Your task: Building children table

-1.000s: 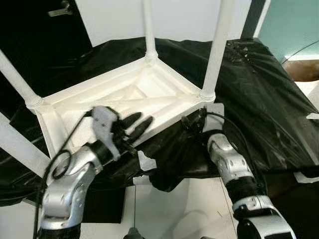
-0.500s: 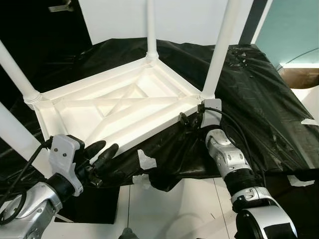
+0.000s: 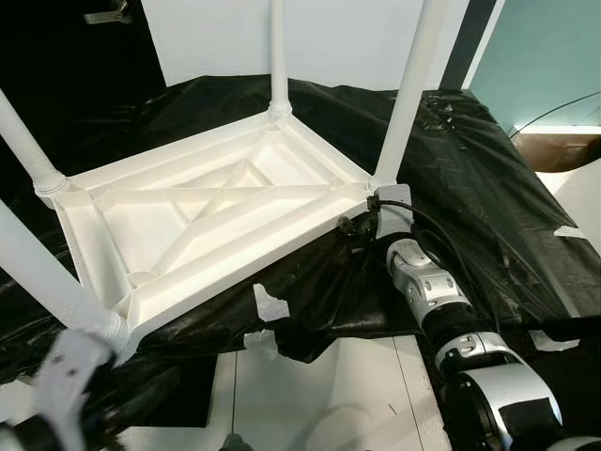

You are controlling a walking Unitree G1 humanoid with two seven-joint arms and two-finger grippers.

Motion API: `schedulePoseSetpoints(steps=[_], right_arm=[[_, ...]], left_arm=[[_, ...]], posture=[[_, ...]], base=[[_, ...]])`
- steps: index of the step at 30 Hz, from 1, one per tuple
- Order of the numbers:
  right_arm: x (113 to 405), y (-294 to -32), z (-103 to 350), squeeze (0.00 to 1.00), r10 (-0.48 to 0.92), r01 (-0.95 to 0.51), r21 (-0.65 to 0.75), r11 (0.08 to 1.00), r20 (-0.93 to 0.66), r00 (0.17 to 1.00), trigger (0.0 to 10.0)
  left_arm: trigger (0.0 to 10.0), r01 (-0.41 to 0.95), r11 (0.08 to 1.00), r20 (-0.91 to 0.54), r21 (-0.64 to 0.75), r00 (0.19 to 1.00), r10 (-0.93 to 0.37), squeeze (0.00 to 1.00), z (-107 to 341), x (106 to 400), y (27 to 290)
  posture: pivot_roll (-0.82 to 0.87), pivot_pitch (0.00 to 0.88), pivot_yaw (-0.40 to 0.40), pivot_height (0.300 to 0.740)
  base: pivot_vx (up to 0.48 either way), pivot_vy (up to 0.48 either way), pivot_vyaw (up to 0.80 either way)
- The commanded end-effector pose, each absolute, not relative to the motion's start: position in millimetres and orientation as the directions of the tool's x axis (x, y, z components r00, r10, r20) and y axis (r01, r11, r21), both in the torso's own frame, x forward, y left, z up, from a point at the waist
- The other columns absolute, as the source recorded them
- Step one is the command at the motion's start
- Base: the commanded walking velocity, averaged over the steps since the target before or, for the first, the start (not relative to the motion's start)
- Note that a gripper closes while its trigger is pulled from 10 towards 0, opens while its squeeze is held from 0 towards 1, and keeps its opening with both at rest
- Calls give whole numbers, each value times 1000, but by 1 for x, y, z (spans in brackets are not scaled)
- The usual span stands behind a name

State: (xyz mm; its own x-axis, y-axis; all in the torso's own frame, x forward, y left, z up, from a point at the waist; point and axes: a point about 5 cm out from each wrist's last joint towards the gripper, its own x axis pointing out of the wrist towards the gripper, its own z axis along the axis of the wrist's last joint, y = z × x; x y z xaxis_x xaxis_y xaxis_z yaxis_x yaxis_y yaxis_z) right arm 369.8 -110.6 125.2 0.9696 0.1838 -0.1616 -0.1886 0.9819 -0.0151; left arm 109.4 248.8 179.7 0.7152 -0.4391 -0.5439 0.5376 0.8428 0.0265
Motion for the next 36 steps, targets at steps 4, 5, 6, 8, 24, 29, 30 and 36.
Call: schedulePoseSetpoints(steps=[4, 5, 6, 8, 24, 29, 30, 36], right_arm=[[372, -108, 127, 0, 188, -192, -14, 981, -155, 970, 10000], [372, -108, 127, 0, 188, -192, -14, 981, -155, 970, 10000], [372, -108, 127, 0, 188, -192, -14, 981, -155, 970, 10000], [373, -105, 127, 0, 201, -206, -20, 978, -141, 969, 10000], [356, -102, 114, 0, 158, -162, -23, 987, -109, 981, 10000], [352, -104, 110, 0, 134, -137, -23, 990, -112, 985, 10000], [352, -106, 110, 0, 128, -131, -22, 991, -113, 985, 10000], [353, -109, 111, 0, 116, -119, -20, 993, -111, 987, 10000]], left_arm=[[10000, 521, 851, -590, 65, 708, -388, 0, 182, 106, 267], [10000, 521, 851, -590, 65, 708, -388, 0, 182, 106, 267], [10000, 521, 851, -590, 65, 708, -388, 0, 182, 106, 267], [10000, 323, 930, -509, 174, 839, -195, 0, 187, 128, 299], [10000, -24, 971, -116, 238, 992, 53, 0, 201, 210, 318], [10000, 0, 965, -109, 263, 994, 29, 0, 197, 223, 318], [10000, 19, 961, -126, 275, 992, 16, 0, 195, 223, 317], [10000, 65, 957, -178, 283, 984, -14, 0, 188, 221, 319]], posture=[[218, 5, -64, 740], [218, 5, -64, 740], [218, 5, -64, 740], [211, 5, -60, 740], [149, 22, -37, 740], [127, 31, -20, 740], [123, 34, -18, 740], [119, 36, -15, 740]], base=[[0, 0, 0], [0, 0, 0], [0, 0, 0], [0, 0, 0], [0, 0, 0], [0, 0, 0], [0, 0, 0], [0, 0, 0]])
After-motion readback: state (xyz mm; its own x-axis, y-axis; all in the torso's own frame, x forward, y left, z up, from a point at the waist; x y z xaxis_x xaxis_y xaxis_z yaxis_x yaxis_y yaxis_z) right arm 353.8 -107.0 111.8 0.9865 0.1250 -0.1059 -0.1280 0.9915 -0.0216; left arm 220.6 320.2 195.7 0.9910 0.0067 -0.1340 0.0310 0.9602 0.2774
